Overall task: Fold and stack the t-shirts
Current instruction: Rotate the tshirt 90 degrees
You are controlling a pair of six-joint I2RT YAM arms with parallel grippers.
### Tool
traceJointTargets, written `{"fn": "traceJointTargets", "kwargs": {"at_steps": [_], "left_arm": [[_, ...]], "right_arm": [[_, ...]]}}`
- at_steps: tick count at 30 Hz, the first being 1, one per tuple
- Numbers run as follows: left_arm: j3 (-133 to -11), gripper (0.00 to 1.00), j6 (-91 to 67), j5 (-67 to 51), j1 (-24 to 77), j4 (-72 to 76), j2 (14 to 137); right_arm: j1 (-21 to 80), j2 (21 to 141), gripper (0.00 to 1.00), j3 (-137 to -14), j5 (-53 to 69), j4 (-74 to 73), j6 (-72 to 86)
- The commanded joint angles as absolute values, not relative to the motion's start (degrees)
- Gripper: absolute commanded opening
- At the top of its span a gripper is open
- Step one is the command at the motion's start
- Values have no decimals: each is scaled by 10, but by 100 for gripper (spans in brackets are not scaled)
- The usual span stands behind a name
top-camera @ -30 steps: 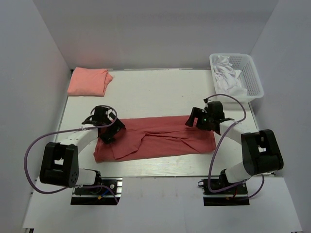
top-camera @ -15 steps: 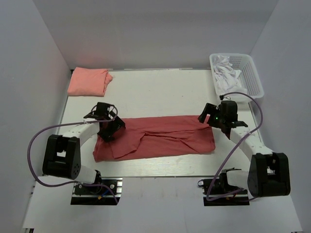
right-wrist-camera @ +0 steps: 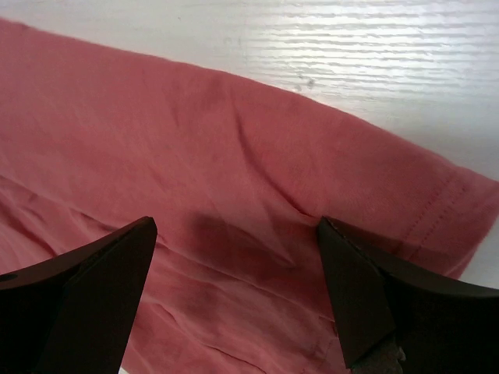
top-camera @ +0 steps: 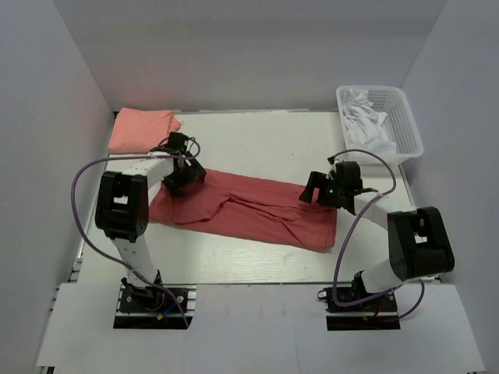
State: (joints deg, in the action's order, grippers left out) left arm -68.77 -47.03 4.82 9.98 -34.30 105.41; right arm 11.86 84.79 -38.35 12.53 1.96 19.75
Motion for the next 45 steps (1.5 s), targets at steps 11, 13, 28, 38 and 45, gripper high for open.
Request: {"fn": "traceJointTargets", "kwargs": {"at_steps": [11, 13, 28, 38, 45], "left_arm": [[-1293, 99, -385, -56, 168, -308, 1507], [-1325, 99, -385, -138, 181, -247, 1554], [-1343, 99, -469, -121, 227, -144, 1596], [-1343, 99, -458, 13, 210, -265, 1501], [-1373, 99, -412, 20, 205, -274, 1395]], "right_arm": [[437, 804, 90, -269, 169, 41, 284], [495, 808, 90, -306, 165, 21, 253], [657, 876, 90, -406, 165, 59, 214], [660, 818, 90, -381, 141, -20, 207], [656, 715, 90, -427, 31, -84, 185]]}}
